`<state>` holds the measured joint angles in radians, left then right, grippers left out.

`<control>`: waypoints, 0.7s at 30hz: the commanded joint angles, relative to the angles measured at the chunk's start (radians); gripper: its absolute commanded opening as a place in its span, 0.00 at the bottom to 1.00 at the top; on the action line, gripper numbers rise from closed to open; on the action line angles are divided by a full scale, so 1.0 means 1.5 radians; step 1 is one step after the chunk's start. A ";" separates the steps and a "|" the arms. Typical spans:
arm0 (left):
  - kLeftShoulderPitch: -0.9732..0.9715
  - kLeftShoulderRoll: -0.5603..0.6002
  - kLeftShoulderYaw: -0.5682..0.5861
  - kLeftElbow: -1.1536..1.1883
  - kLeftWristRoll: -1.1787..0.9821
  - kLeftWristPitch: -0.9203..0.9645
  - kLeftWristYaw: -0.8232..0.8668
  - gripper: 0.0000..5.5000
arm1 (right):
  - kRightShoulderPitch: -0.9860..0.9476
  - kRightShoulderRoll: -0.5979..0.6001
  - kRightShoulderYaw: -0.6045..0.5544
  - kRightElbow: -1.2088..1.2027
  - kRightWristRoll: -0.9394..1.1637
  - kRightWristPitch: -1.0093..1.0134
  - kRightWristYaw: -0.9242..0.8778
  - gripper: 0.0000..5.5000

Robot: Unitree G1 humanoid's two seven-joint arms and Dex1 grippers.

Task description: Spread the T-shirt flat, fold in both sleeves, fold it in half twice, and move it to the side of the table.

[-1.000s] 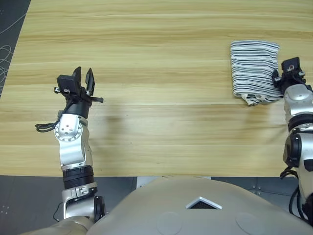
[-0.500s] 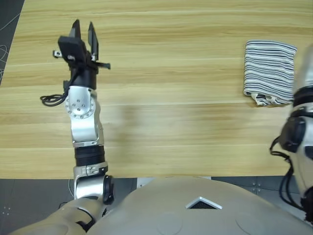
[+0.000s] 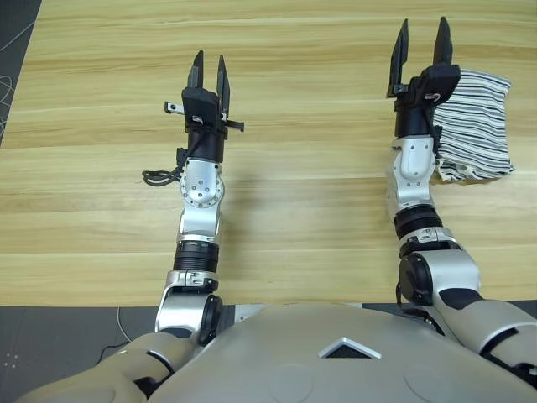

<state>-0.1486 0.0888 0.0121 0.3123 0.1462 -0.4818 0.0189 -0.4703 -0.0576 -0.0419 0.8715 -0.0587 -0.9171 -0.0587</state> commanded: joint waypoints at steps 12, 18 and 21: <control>-0.016 0.000 -0.005 0.028 0.025 -0.023 0.048 0.47 | -0.015 0.002 -0.009 0.050 0.025 -0.008 0.066 0.68; -0.021 0.001 -0.006 0.042 0.019 -0.032 0.045 0.53 | -0.027 0.023 -0.042 0.068 0.103 0.053 0.117 0.68; -0.022 0.001 -0.004 0.047 0.021 -0.032 0.052 0.63 | -0.025 0.019 -0.033 0.065 0.079 0.031 0.113 0.68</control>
<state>-0.1640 0.0846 0.0034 0.3706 0.1759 -0.5259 0.0858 -0.4941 -0.0284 -0.0995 0.9662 0.0802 -0.8555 0.1139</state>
